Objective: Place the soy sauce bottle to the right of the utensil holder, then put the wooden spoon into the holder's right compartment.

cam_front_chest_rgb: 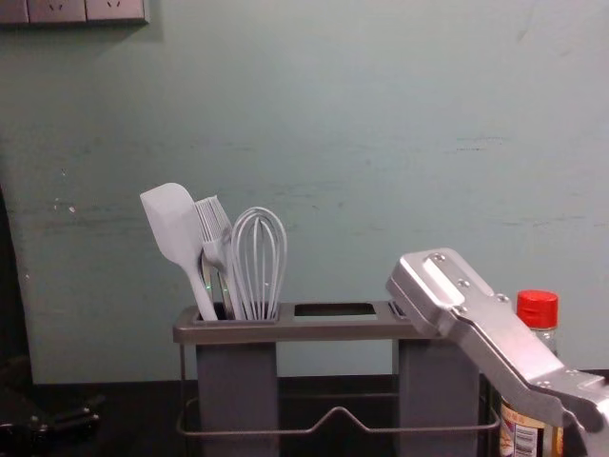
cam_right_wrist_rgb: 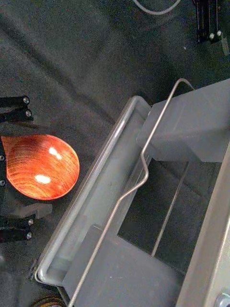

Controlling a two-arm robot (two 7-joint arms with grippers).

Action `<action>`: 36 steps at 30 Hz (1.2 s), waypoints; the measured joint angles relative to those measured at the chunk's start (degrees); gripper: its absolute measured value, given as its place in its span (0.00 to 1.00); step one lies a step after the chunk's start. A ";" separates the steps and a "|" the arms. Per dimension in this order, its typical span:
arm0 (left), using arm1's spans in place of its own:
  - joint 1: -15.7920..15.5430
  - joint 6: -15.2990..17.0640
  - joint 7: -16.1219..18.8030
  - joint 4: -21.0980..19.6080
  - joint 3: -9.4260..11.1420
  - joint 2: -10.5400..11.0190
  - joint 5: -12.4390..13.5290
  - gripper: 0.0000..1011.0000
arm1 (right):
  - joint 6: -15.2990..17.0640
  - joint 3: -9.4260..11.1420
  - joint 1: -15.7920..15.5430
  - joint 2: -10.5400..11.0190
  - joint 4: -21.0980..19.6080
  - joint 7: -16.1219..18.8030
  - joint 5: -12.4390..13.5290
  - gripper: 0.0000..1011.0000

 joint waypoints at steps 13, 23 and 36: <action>0.00 0.00 0.00 0.00 0.00 0.00 0.00 0.99 | 0.01 -0.03 1.19 -1.64 2.11 0.80 -1.97 0.99; 0.00 0.00 0.00 0.00 0.00 0.00 0.00 0.99 | -0.64 0.17 1.26 -2.49 3.12 0.98 -3.31 0.99; 0.00 0.00 0.00 0.00 0.00 0.00 0.00 0.99 | -1.09 1.10 0.87 -3.69 3.82 1.72 -4.65 0.99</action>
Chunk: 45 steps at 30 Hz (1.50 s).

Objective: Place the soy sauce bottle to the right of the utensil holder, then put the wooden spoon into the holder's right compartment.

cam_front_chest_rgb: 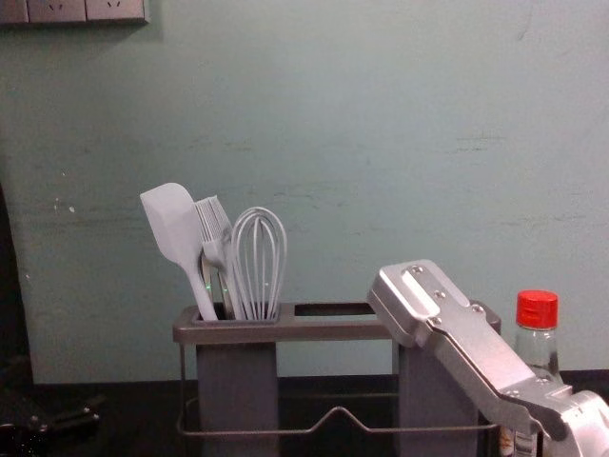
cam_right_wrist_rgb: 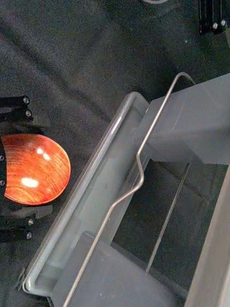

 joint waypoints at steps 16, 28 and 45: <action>0.00 0.00 0.00 0.00 0.00 0.00 0.00 0.99 | -0.52 1.67 -0.72 -1.35 0.46 0.95 -1.37 0.83; 0.00 0.00 0.00 0.00 0.00 0.00 0.00 0.99 | -0.34 2.78 -2.01 -1.17 -1.33 3.06 -2.22 0.83; 0.00 0.00 0.00 0.00 0.00 0.00 0.00 0.99 | 1.28 3.80 -6.41 2.81 -9.24 8.24 -3.25 0.83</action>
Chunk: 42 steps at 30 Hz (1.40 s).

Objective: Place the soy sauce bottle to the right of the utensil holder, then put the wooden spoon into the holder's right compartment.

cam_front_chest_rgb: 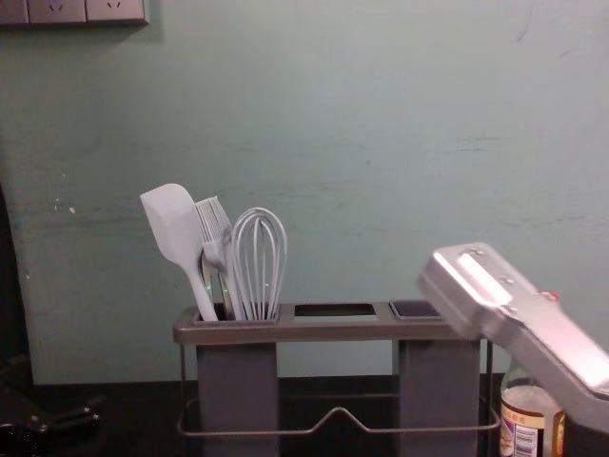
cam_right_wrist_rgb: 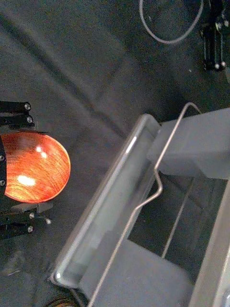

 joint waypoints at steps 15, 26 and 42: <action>0.00 0.00 0.00 0.00 0.00 0.00 0.00 0.99 | -1.13 4.20 -9.18 8.26 -11.12 3.88 -0.08 0.83; 0.00 0.00 0.00 0.00 0.00 0.00 0.00 0.99 | -11.84 8.83 -15.07 11.37 -15.57 3.48 0.86 0.83; 0.00 0.00 0.00 0.00 0.00 0.00 0.00 0.99 | -34.36 13.67 -19.52 11.95 -16.84 1.62 7.40 0.83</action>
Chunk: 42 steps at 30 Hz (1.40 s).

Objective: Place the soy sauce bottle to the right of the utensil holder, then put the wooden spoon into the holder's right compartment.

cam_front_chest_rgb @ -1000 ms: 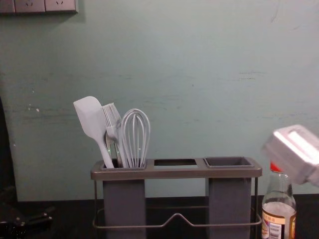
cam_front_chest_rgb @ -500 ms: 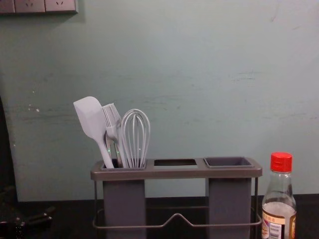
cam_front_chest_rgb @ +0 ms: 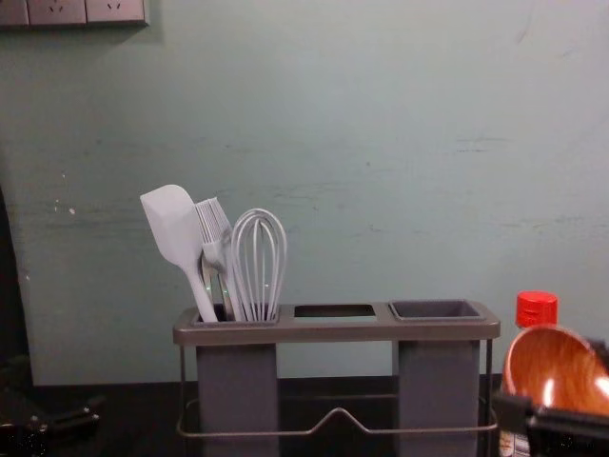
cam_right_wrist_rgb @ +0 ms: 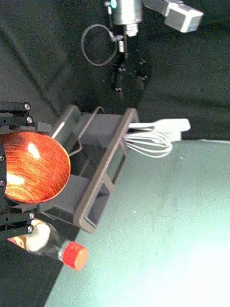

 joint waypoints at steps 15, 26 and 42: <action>0.00 0.00 0.00 0.00 0.00 0.00 0.00 0.99 | 0.65 0.57 -0.01 0.01 -0.40 -1.32 1.76 0.83; 0.00 0.00 0.00 0.00 0.00 0.00 0.00 0.99 | 0.31 0.50 -0.05 -0.04 -0.33 -1.30 1.64 0.83; 0.00 0.00 0.00 0.00 0.00 0.00 0.00 0.99 | -6.76 0.51 -0.32 0.70 -1.66 -3.39 1.01 0.83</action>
